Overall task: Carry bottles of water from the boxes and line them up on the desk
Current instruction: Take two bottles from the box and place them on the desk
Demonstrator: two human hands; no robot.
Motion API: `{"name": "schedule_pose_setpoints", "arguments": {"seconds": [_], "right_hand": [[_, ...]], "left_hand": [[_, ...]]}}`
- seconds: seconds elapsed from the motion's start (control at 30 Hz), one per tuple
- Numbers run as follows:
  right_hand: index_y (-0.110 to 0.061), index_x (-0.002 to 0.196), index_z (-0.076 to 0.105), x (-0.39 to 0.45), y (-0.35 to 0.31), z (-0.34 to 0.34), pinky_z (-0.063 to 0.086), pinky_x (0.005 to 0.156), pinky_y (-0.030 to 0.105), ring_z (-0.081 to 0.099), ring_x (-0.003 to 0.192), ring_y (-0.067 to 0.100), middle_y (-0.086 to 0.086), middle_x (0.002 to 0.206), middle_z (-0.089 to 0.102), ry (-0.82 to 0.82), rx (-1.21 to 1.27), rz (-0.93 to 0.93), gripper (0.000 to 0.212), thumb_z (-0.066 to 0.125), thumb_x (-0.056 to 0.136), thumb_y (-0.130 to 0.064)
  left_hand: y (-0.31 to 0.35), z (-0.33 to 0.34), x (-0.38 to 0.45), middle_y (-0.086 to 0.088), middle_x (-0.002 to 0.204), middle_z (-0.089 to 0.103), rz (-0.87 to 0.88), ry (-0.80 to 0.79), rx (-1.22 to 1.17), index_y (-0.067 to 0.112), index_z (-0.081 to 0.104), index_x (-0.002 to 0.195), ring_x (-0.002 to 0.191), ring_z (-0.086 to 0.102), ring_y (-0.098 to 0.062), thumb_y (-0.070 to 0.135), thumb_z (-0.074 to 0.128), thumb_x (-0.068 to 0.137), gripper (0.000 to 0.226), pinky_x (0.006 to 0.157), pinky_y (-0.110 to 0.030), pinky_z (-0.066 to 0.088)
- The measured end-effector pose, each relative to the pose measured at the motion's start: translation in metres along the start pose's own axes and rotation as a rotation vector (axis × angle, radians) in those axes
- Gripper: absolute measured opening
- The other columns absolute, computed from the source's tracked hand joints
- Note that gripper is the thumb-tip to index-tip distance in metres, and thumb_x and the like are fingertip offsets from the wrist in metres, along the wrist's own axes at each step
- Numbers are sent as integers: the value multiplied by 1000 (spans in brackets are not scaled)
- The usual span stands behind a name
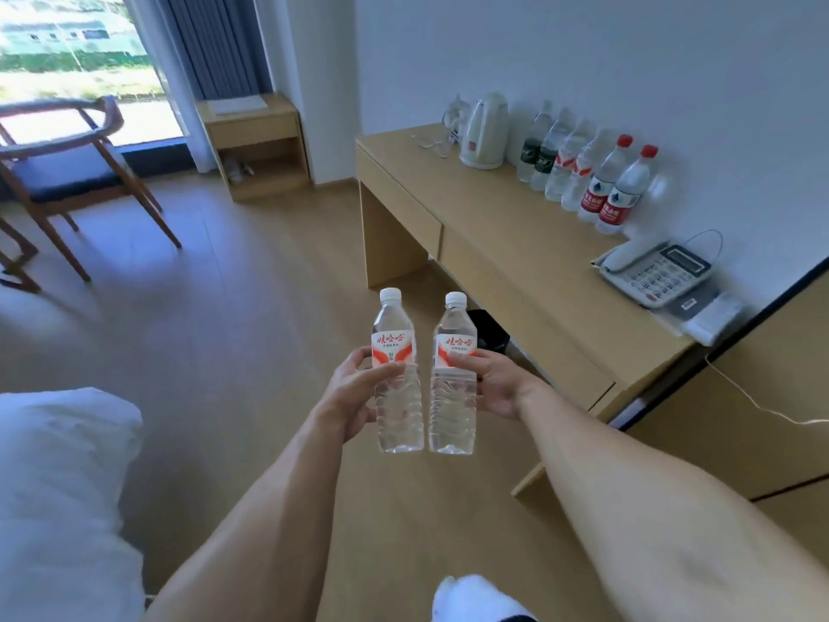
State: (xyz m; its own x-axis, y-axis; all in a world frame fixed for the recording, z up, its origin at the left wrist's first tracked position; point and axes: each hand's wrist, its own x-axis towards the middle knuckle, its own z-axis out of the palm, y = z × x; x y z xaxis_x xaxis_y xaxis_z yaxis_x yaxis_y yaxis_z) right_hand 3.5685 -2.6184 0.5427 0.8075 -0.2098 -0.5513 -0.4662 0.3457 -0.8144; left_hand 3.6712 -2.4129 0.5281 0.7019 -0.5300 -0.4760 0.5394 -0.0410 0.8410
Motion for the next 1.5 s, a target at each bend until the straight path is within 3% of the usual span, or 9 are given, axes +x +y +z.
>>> {"name": "schedule_pose_setpoints", "arguments": {"seconds": [0.23,0.4,0.57,0.73,0.9,1.07,1.2,1.37,1.5], "right_hand": [[-15,119,67,91,-47,-31,50,96,52,66,109,32,12,115,73,34,57,-19,56,82,70,-37],[-16,123,64,167,-89,-56,54,80,43,70,102,27,10,114,73,57,104,-4,59,80,70,-38],[-15,129,62,232,-144,-92,51,94,49,66,111,31,11,120,71,50,126,-20,66,82,70,-39],[-12,125,65,272,-200,-128,55,82,45,68,99,28,11,113,73,115,137,-59,63,81,70,-38],[-12,122,66,303,-243,-164,53,93,52,66,104,31,12,114,72,201,184,-99,60,82,68,-36],[-14,120,67,337,-275,-199,57,85,50,68,101,30,11,112,73,314,252,-150,60,83,67,-35],[-17,117,67,371,-304,-219,56,84,52,70,96,28,9,109,74,435,291,-200,58,84,65,-35],[-19,113,68,415,-339,-236,59,72,47,73,89,24,5,100,76,567,372,-227,55,85,62,-32],[-22,104,67,442,-361,-246,59,70,42,75,88,21,2,98,77,674,443,-253,43,84,64,-27]], "left_hand": [[51,11,104,-9,114,73,-22,-89,41,20,60,125,105,71,-30,20,86,78,54,87,-60,57],[95,29,195,-6,112,74,-32,-136,83,22,61,124,100,74,-26,21,86,77,53,74,-49,62],[145,54,277,-8,109,76,-38,-180,103,16,62,124,98,74,-27,17,84,79,50,73,-47,61],[187,91,344,-9,110,75,-36,-223,130,14,61,127,96,75,-26,16,83,80,52,72,-46,61],[222,129,410,-14,115,74,-52,-302,168,17,62,127,103,73,-32,12,83,78,53,88,-58,58],[251,167,476,-22,119,69,-34,-381,238,21,64,123,113,66,-42,14,84,71,56,87,-68,53],[269,192,540,-20,113,70,-17,-472,298,23,63,119,102,67,-36,5,79,80,45,89,-71,50],[305,223,620,-16,105,71,-30,-601,358,19,62,123,97,67,-33,-2,77,78,53,88,-60,53],[333,243,674,-14,102,71,-46,-731,405,15,60,125,88,67,-30,-6,78,76,57,68,-40,50]]}}
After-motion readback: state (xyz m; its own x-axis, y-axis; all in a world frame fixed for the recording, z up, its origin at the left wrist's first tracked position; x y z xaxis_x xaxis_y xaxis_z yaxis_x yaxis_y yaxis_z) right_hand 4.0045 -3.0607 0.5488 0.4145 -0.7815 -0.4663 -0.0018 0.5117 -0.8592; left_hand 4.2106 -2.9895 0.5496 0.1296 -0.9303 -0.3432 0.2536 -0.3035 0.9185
